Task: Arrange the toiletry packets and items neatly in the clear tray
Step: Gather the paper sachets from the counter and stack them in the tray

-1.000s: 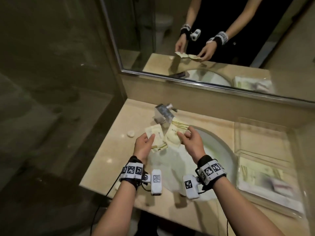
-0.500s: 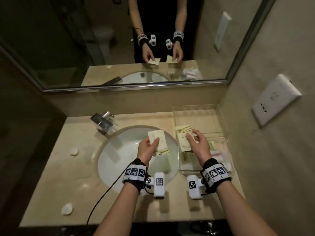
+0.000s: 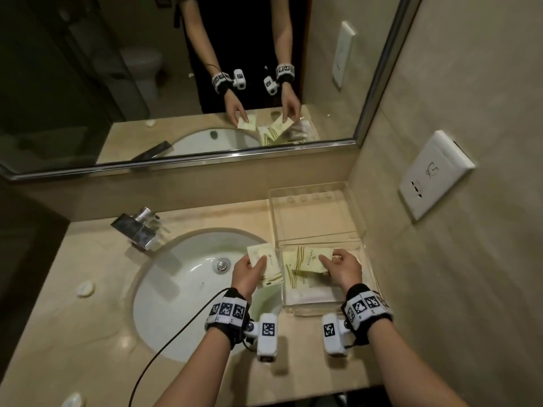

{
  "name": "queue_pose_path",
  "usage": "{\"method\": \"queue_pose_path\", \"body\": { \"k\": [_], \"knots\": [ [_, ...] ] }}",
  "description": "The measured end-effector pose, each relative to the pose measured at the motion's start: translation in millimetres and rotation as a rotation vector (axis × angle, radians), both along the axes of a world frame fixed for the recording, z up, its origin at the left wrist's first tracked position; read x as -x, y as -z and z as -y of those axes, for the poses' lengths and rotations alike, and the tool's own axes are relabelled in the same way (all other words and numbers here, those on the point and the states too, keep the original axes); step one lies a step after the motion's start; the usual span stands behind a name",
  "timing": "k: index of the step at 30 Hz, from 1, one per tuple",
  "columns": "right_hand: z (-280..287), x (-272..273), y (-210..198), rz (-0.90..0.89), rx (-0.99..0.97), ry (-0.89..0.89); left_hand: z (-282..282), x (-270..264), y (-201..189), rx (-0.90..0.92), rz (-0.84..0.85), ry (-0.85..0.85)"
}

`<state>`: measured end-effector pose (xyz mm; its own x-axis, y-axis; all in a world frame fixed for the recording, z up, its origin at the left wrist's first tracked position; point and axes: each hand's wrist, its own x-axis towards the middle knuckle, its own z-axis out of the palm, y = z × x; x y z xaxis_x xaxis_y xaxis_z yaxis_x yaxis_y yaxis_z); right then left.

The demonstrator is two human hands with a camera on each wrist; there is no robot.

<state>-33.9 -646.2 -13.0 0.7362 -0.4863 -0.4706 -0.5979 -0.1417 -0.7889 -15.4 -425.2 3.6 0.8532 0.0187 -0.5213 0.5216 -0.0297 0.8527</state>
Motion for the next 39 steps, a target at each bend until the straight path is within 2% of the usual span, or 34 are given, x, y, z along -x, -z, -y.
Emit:
{"method": "queue_pose_path", "body": {
  "k": [11,17,24,30,39],
  "knots": [
    [-10,-21,13,-0.098,0.184,-0.12,-8,-11,16,0.027,-0.033,0.012],
    [-22,-29,20,-0.076,0.303,-0.119,-19,-12,20,0.007,-0.043,0.016],
    [-21,-22,28,0.048,0.519,-0.229,-23,-17,22,-0.013,-0.045,0.023],
    [-21,-12,38,0.07,0.547,-0.387,-22,-19,22,0.0,-0.04,0.032],
    [-27,-14,42,0.001,0.639,-0.423,-17,-21,22,0.08,-0.062,0.023]
  ]
}}
